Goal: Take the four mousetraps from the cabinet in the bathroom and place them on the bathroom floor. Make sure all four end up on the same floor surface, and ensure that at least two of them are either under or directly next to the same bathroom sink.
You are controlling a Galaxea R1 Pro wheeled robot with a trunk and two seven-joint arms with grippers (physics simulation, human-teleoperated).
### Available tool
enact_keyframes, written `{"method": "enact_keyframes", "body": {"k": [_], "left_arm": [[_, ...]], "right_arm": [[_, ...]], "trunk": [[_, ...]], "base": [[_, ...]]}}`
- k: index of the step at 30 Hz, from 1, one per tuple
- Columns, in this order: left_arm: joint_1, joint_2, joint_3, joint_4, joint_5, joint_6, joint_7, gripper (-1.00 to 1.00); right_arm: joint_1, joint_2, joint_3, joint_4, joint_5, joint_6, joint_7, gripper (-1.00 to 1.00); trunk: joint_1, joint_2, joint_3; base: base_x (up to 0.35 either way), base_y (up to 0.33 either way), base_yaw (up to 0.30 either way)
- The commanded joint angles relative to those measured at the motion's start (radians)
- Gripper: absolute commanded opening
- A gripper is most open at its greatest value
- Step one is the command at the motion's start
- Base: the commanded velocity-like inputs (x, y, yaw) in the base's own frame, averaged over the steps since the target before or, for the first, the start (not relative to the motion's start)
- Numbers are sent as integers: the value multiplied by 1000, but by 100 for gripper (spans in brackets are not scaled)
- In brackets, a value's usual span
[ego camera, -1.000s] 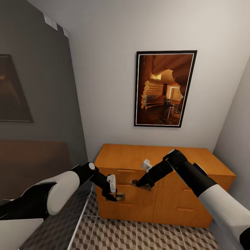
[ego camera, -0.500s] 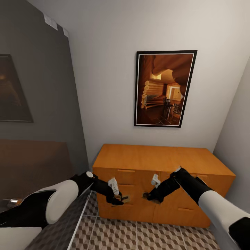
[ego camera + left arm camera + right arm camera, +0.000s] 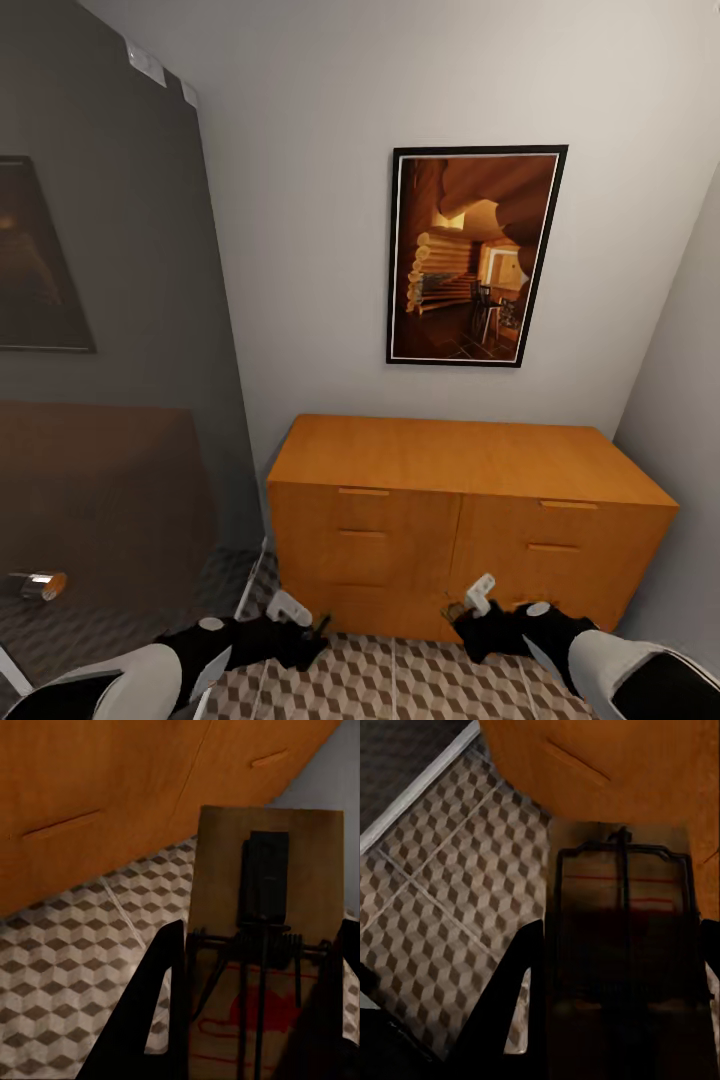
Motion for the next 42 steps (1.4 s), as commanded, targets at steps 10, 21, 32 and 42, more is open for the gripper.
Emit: {"method": "enact_keyframes", "body": {"k": [10, 21, 32, 42], "left_arm": [[218, 67, 12, 3, 178, -211, 203, -100], [411, 138, 12, 3, 274, -604, 363, -100], [442, 126, 11, 3, 610, -679, 475, -100], [444, 125, 11, 4, 632, -678, 493, -100]], "right_arm": [[220, 35, 3, 15, -246, -308, -482, -100], [370, 57, 3, 15, -314, -572, -802, -100], [393, 63, 6, 15, -313, -629, -777, -100], [393, 63, 6, 15, -313, -632, -772, -100]], "trunk": [[1, -1, 0], [1, -1, 0], [1, -1, 0], [1, -1, 0]], "base": [[0, 0, 0], [0, 0, 0], [0, 0, 0], [-5, 2, 0]]}}
